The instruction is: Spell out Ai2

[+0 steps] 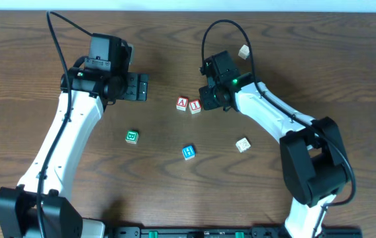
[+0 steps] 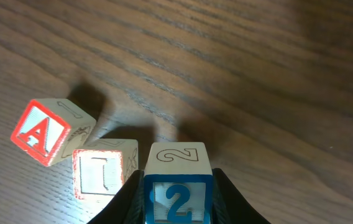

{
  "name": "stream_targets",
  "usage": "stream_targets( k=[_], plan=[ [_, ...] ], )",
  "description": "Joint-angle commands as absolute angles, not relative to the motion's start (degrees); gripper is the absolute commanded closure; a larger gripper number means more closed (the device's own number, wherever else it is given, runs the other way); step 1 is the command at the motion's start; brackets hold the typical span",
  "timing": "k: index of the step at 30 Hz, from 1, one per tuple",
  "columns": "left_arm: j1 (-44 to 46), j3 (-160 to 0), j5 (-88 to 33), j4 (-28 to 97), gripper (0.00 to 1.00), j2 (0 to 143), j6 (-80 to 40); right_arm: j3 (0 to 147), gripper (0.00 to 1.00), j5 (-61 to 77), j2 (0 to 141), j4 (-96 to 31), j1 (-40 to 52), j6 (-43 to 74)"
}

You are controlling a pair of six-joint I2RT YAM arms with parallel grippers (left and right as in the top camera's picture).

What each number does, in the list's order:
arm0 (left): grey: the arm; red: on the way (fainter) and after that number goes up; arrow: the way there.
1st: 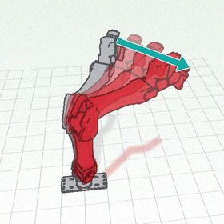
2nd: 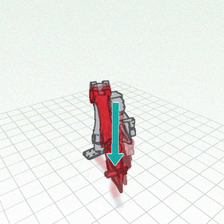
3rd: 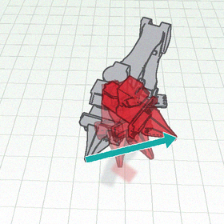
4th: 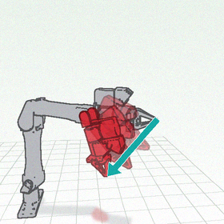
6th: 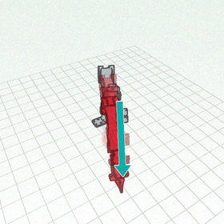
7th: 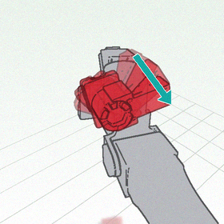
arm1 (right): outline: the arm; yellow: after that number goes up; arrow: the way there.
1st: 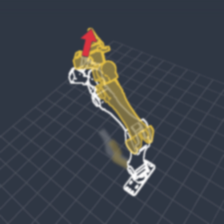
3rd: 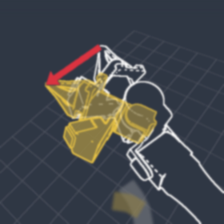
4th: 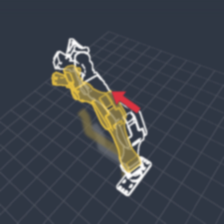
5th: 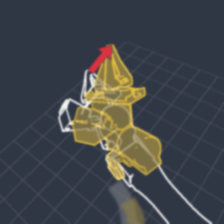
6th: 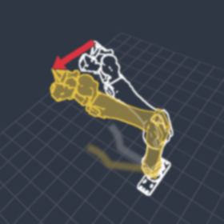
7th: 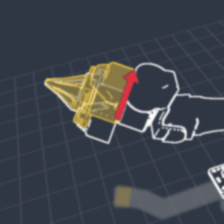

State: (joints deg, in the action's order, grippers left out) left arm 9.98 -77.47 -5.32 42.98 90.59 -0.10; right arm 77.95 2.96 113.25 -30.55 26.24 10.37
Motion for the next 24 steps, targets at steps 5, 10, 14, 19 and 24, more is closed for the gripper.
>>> stream_targets(
  k=[5, 10, 14, 19, 24],
  plan=[
    [9.9, -77.3, -3.7, 42.9, 0.05, 91.1, -1.5, 79.2, 0.99, 3.3, 114.4, -30.5, 26.7, 13.3],
    [10.0, -77.3, -4.1, 43.3, 0.04, 91.1, -1.5, 79.2, 0.99, 3.4, 114.5, -30.9, 27.1, 14.3],
    [10.0, -77.3, -4.1, 43.5, 0.05, 91.1, -1.8, 79.2, 0.99, 4.6, 114.5, -31.3, 27.7, 15.0],
    [10.0, -77.3, -4.1, 43.9, 0.05, 91.1, -1.8, 79.2, 0.99, 4.9, 114.5, -31.3, 28.5, 15.2],
    [10.0, -77.3, -4.1, 44.8, 0.05, 91.1, -1.7, 79.2, 0.99, 4.9, 114.5, -31.4, 28.6, 15.9]
  ],
)
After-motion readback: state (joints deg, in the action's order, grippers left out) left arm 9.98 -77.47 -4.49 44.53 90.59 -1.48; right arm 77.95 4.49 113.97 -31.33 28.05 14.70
